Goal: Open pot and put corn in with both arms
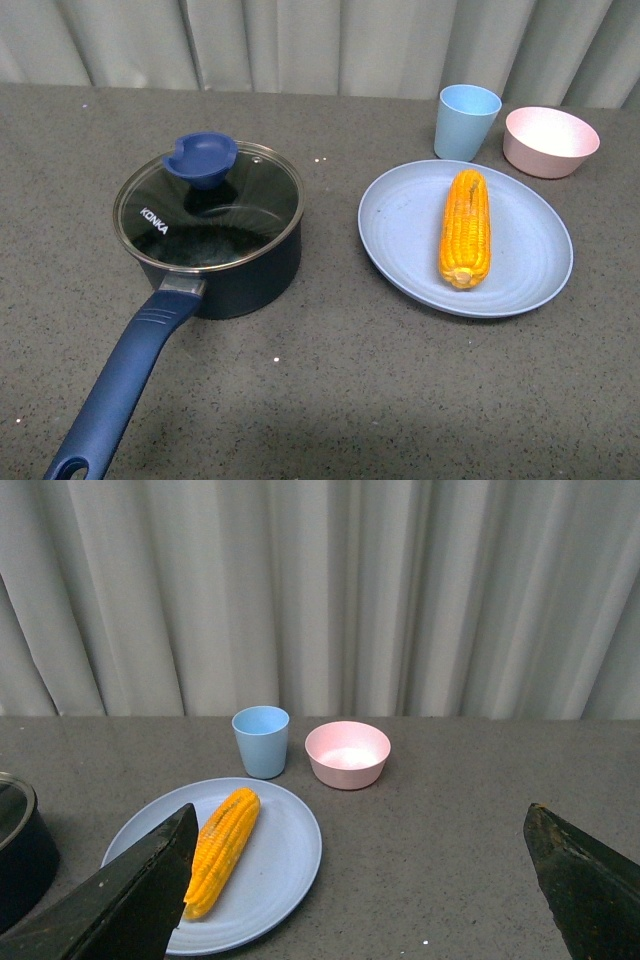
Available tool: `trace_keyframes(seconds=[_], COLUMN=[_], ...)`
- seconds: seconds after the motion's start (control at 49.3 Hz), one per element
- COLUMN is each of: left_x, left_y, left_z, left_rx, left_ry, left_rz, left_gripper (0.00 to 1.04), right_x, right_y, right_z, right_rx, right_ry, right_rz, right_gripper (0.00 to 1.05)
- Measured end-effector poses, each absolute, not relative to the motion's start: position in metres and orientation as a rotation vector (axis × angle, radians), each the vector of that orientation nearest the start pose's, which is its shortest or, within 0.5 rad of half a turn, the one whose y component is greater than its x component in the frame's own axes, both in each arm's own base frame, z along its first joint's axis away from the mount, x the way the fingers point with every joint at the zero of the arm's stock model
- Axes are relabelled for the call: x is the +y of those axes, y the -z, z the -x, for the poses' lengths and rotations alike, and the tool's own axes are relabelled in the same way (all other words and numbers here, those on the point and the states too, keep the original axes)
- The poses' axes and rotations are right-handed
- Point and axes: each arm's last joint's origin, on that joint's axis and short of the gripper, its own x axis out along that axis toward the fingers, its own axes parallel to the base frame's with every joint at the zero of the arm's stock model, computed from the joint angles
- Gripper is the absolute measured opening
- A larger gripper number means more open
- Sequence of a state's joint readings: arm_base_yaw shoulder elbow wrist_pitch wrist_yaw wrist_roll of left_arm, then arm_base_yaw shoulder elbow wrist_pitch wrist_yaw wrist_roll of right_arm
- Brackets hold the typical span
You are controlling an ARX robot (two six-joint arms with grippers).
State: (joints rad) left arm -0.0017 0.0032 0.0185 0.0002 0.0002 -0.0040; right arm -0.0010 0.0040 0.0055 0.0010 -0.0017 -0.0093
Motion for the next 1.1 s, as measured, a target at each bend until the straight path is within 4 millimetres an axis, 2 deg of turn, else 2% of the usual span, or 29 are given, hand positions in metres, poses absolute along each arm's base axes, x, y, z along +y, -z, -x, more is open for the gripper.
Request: trace_keyframes(seconds=[1.096], left_x=[-0.0002], left_y=[-0.1697], left_z=[-0.0967], left_rx=[-0.016], left_ry=[0.002], left_rz=[0.004], left_gripper=[0.98], right_x=[-0.0001], right_y=[-0.1652], right_z=[-0.0976], right_rx=[-0.002], right_ry=[0.0], right_rz=[0.009], right_gripper=[0.96])
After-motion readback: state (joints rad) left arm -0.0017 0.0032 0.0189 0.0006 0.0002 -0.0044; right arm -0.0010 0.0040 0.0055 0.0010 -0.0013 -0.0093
